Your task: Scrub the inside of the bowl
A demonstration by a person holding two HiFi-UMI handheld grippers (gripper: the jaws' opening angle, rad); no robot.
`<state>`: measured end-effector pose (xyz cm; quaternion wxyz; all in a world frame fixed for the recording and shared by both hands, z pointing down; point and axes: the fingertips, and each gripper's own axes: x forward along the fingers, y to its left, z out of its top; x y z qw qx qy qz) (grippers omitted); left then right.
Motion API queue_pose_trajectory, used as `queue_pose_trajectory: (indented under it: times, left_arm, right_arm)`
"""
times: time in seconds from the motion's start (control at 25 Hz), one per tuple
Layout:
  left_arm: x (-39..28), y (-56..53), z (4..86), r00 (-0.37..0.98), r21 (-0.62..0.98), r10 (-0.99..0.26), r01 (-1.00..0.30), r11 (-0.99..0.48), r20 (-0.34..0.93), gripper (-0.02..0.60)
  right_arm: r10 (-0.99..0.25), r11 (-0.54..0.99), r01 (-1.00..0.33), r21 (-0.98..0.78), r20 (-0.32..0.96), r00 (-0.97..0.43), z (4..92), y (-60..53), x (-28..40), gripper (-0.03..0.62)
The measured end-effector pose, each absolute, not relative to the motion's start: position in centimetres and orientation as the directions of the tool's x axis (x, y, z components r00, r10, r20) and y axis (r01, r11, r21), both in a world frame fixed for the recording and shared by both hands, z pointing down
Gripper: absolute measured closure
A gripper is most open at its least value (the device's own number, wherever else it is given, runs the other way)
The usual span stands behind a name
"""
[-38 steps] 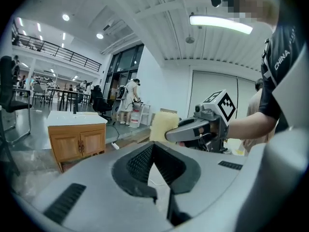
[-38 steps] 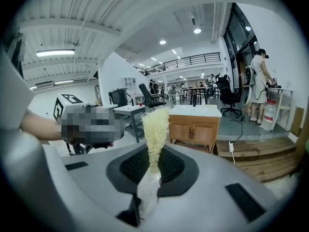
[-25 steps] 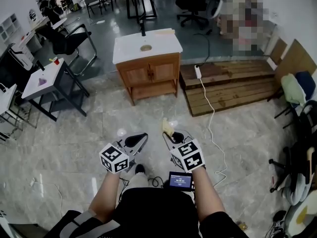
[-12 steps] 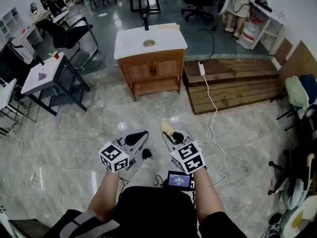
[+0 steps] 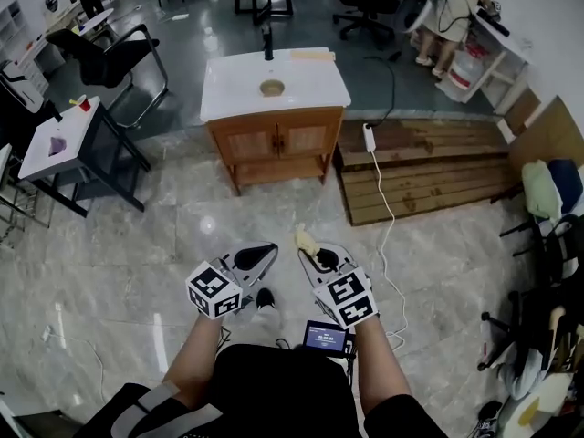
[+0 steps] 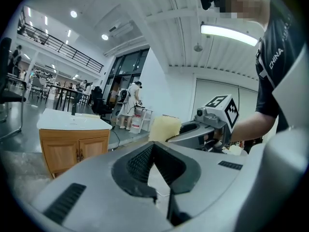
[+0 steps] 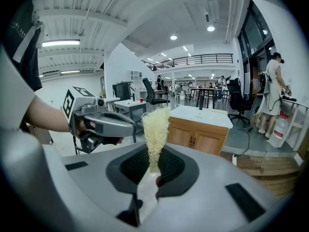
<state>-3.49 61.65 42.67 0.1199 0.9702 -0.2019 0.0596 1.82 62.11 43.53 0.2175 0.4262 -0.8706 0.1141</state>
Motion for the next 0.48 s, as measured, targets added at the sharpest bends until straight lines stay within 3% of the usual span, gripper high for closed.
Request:
queue_pose_trajectory:
  times: [0.48]
  left_arm:
    - [-7.2, 48.0, 42.0, 0.922, 0.149, -0.337, -0.366, -0.918, 0.19, 0.578]
  right_arm:
    - [-0.729, 0.545, -0.838, 0.032, 0.512, -0.455, 42.9, 48.4, 0.0, 0.554]
